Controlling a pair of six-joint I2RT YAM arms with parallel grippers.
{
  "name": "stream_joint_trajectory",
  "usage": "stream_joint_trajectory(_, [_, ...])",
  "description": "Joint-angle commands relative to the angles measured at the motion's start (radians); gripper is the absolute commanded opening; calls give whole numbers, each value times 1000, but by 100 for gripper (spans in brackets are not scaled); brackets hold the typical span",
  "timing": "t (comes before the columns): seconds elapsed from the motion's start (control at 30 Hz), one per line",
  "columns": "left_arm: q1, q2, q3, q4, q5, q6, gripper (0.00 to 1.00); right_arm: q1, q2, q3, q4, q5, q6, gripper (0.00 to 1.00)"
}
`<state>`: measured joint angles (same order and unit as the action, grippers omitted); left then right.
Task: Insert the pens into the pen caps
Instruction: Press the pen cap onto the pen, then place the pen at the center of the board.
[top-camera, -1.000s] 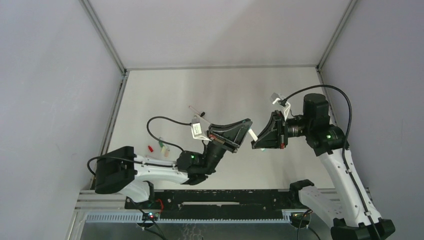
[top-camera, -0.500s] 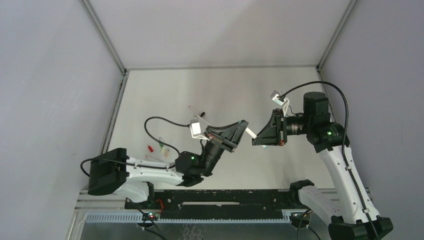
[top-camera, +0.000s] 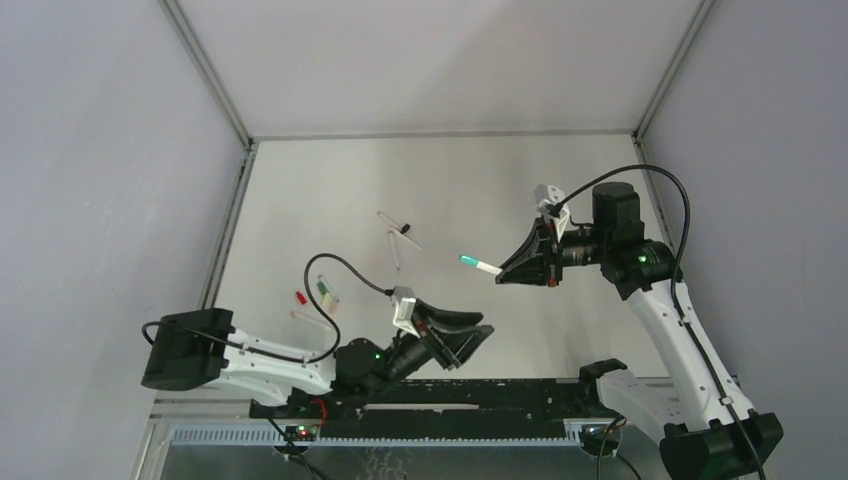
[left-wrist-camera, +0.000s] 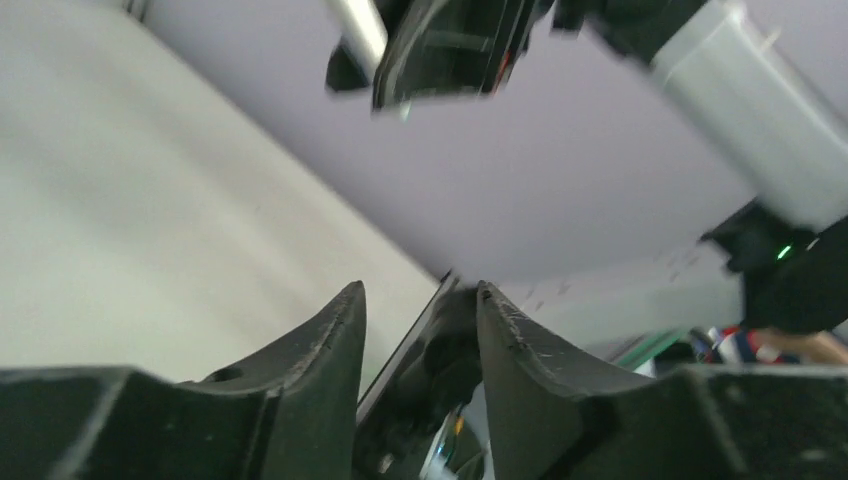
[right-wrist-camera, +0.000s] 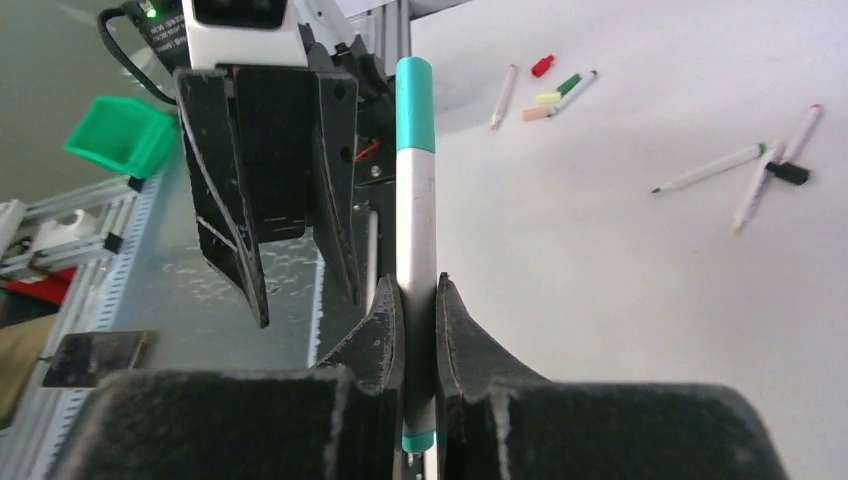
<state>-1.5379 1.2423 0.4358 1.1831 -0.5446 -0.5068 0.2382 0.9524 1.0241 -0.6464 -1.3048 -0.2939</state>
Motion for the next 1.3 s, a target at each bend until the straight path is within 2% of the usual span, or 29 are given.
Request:
stream_joint_trajectory(0.0, [-10, -103, -83, -76, 12, 44, 54, 9, -9, -14, 33, 16, -156, 0])
stream_joint_trajectory(0.17, [-8, -209, -160, -121, 27, 113, 65, 3, -21, -53, 9, -11, -229, 0])
stream_joint_trajectory(0.37, [-3, -289, -272, -167, 3, 226, 90, -5, -43, -112, -12, -7, -370, 0])
stream_joint_trajectory(0.43, [31, -316, -308, -185, -16, 225, 95, -4, -35, -131, -7, 21, -399, 0])
stream_joint_trajectory(0.5, [97, -349, -337, -212, 17, 197, 96, -5, -20, -157, 41, 80, -378, 0])
stream_joint_trajectory(0.7, [299, -437, -371, -301, 64, 147, 100, -38, 94, -205, 306, 464, -107, 0])
stream_joint_trajectory(0.8, [400, -443, -368, -345, 84, 105, 100, -64, 198, -205, 415, 697, 11, 0])
stream_joint_trajectory(0.9, [499, -411, -357, -360, 144, 68, 100, -97, 296, -196, 511, 838, 108, 0])
stream_joint_trajectory(1.07, [578, -314, -312, -379, 233, 63, 100, -109, 522, -76, 524, 954, 179, 0])
stream_joint_trajectory(1.27, [605, -291, -300, -396, 235, 77, 95, -109, 822, 176, 412, 1047, 194, 0])
